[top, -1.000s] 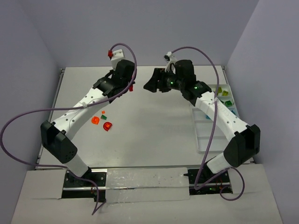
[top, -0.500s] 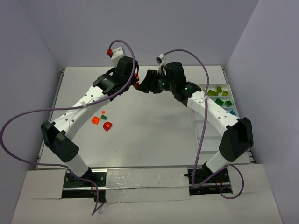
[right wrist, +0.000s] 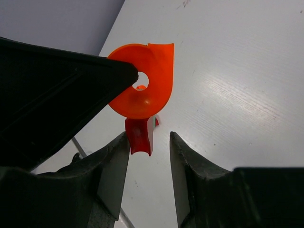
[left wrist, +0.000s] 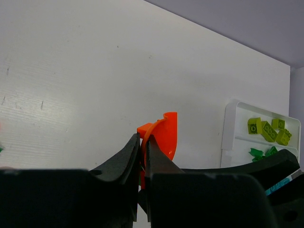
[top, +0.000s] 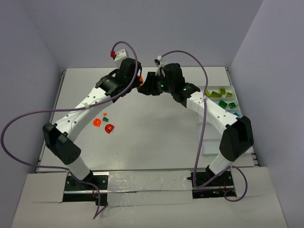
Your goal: Sort the legos into containers by color
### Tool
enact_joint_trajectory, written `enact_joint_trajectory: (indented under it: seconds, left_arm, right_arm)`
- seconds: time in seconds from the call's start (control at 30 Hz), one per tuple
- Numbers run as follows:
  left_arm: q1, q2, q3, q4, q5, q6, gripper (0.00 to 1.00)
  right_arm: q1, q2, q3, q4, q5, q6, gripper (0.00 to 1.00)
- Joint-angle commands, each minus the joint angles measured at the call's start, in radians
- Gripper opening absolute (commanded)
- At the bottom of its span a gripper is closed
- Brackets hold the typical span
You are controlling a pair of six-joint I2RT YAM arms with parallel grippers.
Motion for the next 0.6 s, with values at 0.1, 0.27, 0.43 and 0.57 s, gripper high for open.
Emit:
enact_joint_trajectory:
  seconds: [0.1,0.27,0.43,0.57]
  left_arm:
    - [-0.001,0.005,0.002,0.006,0.03,-0.018,0.0]
    - [-0.001,0.004,-0.024,0.008,0.026,-0.02,0.0]
    - [-0.001,0.001,-0.068,0.013,0.015,-0.024,0.0]
    - [0.001,0.005,-0.084,0.018,0.001,-0.02,0.0]
  right_arm:
    - [0.013,0.005,0.061,0.038,0.022,-0.023,0.28]
    - [0.014,-0.021,0.041,0.056,0.012,-0.029,0.11]
    - [0.013,-0.051,0.039,0.044,0.002,-0.038,0.0]
    - [0.013,-0.073,0.037,0.03,0.008,-0.05,0.0]
